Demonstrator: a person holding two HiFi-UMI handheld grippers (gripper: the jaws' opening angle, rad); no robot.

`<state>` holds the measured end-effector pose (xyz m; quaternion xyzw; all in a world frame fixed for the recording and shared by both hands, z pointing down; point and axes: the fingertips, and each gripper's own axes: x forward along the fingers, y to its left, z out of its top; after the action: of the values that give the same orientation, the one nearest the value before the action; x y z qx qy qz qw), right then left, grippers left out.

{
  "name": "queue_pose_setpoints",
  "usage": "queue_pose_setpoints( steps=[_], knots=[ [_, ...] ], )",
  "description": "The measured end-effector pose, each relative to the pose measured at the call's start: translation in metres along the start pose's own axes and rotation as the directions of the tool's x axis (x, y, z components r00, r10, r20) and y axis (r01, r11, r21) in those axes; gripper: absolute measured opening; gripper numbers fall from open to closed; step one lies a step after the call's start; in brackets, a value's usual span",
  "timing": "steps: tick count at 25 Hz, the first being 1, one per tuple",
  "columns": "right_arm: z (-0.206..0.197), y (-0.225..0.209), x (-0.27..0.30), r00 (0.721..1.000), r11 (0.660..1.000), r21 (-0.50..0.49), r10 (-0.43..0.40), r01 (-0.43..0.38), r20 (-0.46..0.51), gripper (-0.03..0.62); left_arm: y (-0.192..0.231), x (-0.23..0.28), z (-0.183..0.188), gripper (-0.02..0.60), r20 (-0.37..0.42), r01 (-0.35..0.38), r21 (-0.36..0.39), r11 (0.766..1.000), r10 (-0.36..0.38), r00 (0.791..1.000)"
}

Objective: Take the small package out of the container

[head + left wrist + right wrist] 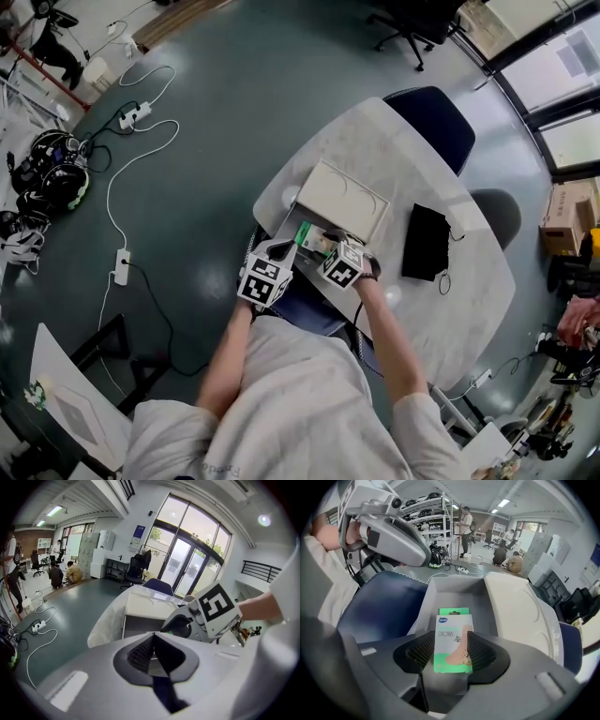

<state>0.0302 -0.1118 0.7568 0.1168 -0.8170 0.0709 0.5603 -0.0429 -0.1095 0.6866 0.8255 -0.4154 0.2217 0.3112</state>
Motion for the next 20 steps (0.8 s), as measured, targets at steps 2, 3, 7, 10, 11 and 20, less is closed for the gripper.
queue_pose_setpoints(
  steps=[2, 3, 7, 10, 11, 20],
  knots=[
    [-0.001, 0.002, 0.003, 1.000, 1.000, -0.031, -0.006, 0.006, -0.015, 0.216, 0.001, 0.001, -0.002, 0.054, -0.008, 0.001, 0.002, 1.000, -0.001, 1.000],
    [-0.001, 0.003, 0.004, 1.000, 0.999, -0.033, -0.006, 0.005, -0.023, 0.231, 0.001, 0.000, -0.003, 0.054, -0.012, 0.002, 0.002, 1.000, -0.002, 1.000],
    [-0.003, 0.001, 0.008, 0.999, 1.000, -0.014, -0.016, 0.016, -0.044, 0.272, 0.000, 0.000, -0.003, 0.054, -0.010, 0.006, 0.006, 1.000, -0.005, 1.000],
    [-0.005, -0.004, 0.012, 0.998, 1.000, -0.008, -0.030, 0.029, -0.058, 0.300, 0.002, 0.002, -0.002, 0.054, -0.012, 0.007, 0.006, 1.000, -0.006, 1.000],
    [-0.007, -0.005, 0.014, 0.997, 0.999, -0.005, -0.033, 0.033, -0.068, 0.311, 0.002, 0.002, -0.002, 0.054, -0.015, 0.008, 0.004, 1.000, -0.008, 1.000],
    [-0.014, -0.007, 0.028, 0.991, 0.998, -0.022, -0.056, 0.054, -0.124, 0.314, 0.004, 0.002, -0.004, 0.054, -0.022, 0.011, 0.000, 1.000, -0.011, 1.000]
  ],
)
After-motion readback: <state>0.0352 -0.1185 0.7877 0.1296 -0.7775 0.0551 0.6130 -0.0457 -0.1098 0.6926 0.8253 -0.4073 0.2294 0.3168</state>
